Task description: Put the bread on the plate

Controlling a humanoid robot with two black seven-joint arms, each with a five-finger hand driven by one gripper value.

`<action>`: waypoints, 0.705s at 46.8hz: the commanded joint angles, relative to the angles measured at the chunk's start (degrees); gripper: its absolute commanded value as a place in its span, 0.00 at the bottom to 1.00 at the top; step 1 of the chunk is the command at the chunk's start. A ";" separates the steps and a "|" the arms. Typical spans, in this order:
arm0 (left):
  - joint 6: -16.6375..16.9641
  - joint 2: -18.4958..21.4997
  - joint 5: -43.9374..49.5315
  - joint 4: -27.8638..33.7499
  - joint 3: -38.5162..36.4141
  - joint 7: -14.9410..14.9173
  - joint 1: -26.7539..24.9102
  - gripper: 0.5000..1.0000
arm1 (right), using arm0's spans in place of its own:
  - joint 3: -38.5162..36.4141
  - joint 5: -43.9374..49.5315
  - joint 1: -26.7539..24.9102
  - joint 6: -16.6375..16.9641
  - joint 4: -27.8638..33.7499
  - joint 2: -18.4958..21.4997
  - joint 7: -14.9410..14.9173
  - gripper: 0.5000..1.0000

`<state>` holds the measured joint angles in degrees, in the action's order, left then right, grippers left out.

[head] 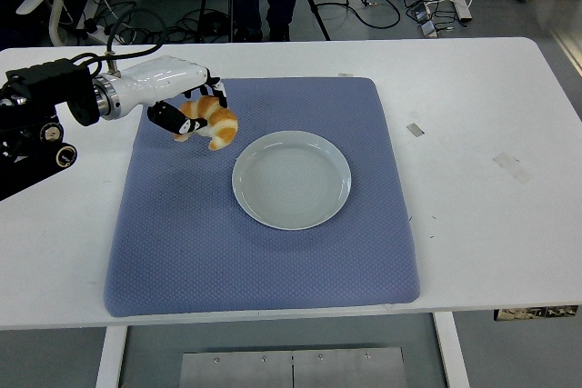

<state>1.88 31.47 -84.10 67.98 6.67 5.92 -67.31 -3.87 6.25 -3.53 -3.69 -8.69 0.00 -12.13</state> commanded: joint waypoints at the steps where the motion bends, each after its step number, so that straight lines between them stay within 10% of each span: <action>1: -0.12 -2.11 -0.01 0.05 0.01 -0.30 -0.54 0.00 | 0.00 -0.01 0.01 -0.01 -0.01 0.00 0.00 1.00; 33: -0.91 -12.04 -2.21 0.05 -0.51 -1.44 -0.63 0.00 | 0.00 -0.01 -0.07 -0.01 -0.01 0.00 0.00 1.00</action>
<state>0.97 19.43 -86.07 68.04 6.17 4.48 -68.06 -3.86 6.25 -3.59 -3.70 -8.70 0.00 -12.12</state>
